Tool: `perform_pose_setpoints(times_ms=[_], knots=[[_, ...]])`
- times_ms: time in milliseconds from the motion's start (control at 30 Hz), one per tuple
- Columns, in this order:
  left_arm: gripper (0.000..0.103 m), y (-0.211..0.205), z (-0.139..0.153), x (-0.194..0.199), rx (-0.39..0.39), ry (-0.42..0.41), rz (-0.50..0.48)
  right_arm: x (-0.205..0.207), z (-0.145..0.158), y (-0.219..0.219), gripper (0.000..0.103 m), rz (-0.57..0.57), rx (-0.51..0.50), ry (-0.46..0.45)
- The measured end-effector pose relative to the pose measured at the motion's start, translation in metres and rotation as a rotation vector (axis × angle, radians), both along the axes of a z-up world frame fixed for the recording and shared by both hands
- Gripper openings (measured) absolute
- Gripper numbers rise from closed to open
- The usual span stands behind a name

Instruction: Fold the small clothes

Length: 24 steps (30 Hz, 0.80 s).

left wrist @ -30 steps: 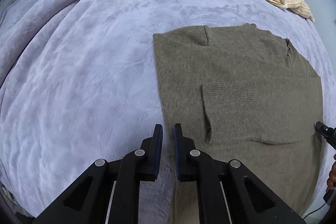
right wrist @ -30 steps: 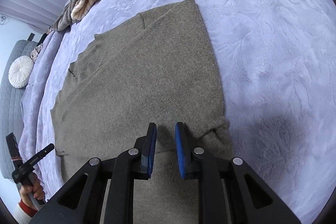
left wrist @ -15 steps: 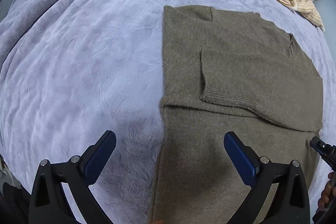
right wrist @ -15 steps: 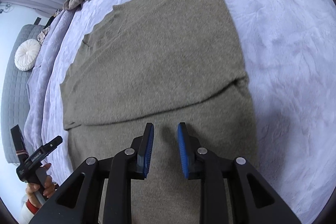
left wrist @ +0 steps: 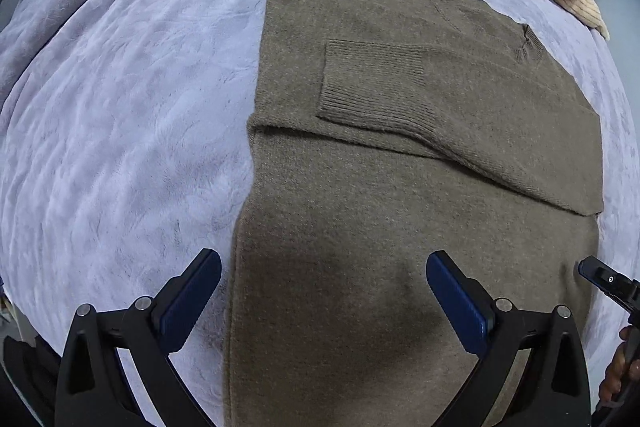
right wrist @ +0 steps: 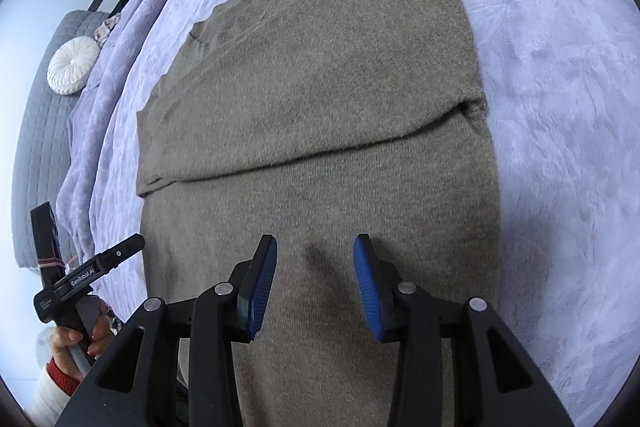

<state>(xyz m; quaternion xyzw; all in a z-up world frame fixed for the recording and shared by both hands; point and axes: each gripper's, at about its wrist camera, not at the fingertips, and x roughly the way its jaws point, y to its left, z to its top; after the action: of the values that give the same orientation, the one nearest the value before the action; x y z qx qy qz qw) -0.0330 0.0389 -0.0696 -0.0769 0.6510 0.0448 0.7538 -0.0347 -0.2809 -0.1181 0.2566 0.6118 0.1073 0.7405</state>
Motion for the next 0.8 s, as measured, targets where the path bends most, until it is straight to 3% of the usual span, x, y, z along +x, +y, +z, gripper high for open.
perform_pose_setpoints(times_ms=[467, 633, 800], knots=[[0.103, -0.027, -0.001, -0.033, 0.032, 0.007, 0.007, -0.006, -0.009, 0.009, 0.044, 0.075, 0.021, 0.009], [0.103, -0.03, -0.001, -0.063, 0.031, -0.002, -0.017, -0.016, -0.007, 0.012, 0.044, 0.066, 0.026, -0.019], [0.103, -0.024, 0.001, -0.088, -0.028, -0.009, -0.023, -0.04, -0.007, 0.016, 0.044, 0.071, 0.046, -0.054]])
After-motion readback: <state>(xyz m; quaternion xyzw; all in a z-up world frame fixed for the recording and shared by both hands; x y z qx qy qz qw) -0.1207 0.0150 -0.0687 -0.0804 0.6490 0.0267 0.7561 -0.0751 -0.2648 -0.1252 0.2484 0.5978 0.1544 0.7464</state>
